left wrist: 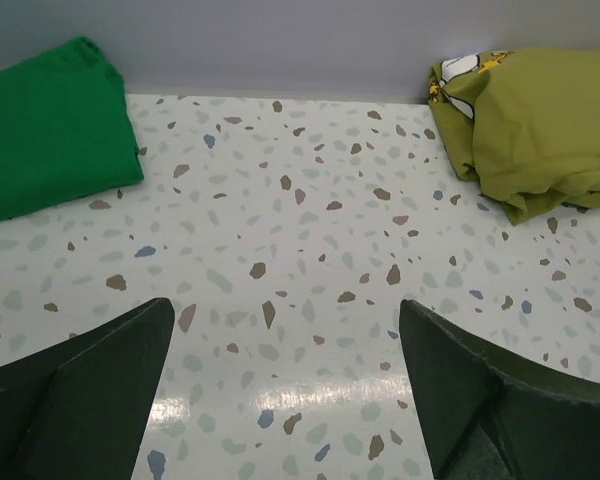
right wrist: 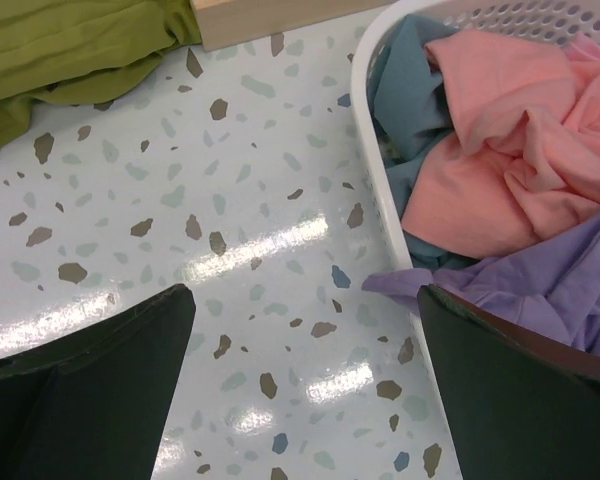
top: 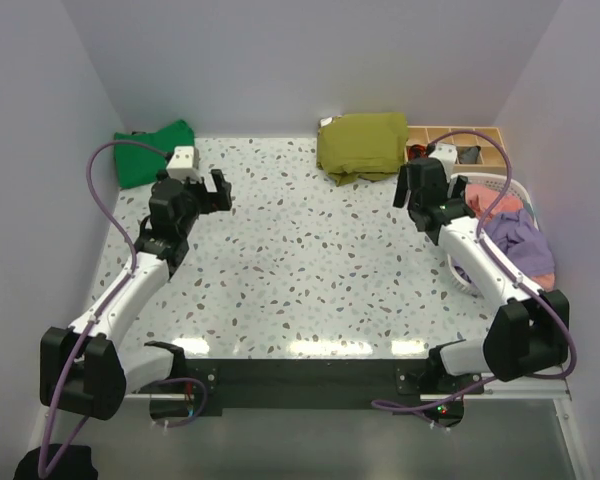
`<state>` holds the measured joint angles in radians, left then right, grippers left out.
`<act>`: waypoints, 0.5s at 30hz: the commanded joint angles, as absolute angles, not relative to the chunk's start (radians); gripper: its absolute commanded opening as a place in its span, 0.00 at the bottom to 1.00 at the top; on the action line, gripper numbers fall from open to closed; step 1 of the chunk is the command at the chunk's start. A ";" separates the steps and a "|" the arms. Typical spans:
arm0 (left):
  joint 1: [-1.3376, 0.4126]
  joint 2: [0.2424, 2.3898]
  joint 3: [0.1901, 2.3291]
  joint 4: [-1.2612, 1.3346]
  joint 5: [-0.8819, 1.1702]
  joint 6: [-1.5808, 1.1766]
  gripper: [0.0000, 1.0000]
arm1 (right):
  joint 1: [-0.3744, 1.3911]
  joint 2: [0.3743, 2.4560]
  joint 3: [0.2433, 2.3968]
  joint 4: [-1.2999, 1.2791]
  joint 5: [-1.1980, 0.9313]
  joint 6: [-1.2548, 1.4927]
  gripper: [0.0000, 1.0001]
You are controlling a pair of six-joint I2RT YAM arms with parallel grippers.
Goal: Fold and stack the t-shirts
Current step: Grab crumpled tshirt from bin with the right arm
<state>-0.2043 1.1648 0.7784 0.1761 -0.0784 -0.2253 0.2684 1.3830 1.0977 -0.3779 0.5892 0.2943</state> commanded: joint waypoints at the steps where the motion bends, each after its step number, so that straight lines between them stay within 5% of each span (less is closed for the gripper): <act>1: -0.209 1.132 0.805 0.149 -0.009 -0.213 1.00 | 0.272 1.338 1.080 -0.391 0.658 0.333 0.99; 15: -0.221 1.123 0.798 0.189 0.150 -0.236 1.00 | 0.247 1.290 1.086 -0.772 1.106 0.678 0.99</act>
<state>-0.2146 1.1255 0.7784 0.1459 0.0681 -0.2260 0.2520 1.3418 1.0779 -0.5758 0.8894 0.4957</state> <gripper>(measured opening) 0.997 0.986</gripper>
